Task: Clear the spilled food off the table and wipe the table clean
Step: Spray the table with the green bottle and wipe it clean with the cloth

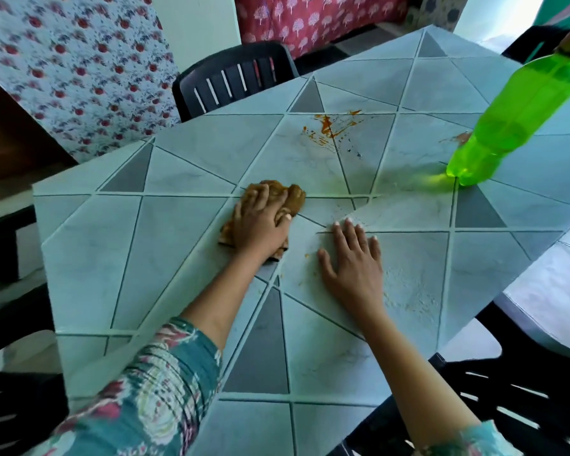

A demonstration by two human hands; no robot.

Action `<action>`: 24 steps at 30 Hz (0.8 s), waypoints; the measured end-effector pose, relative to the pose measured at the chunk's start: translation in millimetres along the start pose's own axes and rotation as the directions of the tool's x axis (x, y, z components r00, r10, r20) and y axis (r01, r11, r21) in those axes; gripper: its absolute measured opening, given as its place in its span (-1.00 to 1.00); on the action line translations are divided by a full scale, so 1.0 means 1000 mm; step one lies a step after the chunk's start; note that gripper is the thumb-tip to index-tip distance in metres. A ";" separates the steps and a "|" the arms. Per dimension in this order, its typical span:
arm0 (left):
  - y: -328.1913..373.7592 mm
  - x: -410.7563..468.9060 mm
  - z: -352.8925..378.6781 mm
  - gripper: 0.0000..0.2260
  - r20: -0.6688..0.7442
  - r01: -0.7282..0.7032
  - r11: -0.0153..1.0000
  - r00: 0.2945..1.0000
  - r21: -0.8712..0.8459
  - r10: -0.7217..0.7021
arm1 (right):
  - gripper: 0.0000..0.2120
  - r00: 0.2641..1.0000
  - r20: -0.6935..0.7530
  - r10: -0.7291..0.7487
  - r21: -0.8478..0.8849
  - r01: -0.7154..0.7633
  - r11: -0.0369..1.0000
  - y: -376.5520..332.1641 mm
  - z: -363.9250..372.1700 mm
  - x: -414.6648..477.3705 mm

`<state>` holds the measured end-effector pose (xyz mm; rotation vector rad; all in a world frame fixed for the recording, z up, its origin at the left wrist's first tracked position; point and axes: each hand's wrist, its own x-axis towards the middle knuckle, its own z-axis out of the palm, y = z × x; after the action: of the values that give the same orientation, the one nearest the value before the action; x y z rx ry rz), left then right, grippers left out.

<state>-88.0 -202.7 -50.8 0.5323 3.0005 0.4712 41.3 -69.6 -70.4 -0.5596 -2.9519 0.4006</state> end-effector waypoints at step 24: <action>-0.075 -0.165 -0.027 -0.44 -0.018 -0.032 0.999 0.999 0.033 0.032 | -0.25 0.997 0.072 -0.023 -0.038 0.026 0.999 -0.028 0.002 -0.060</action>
<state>39.8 -334.4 -48.1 0.5824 3.0271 0.4317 87.3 -117.3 -68.6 -0.5242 -3.0382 0.3686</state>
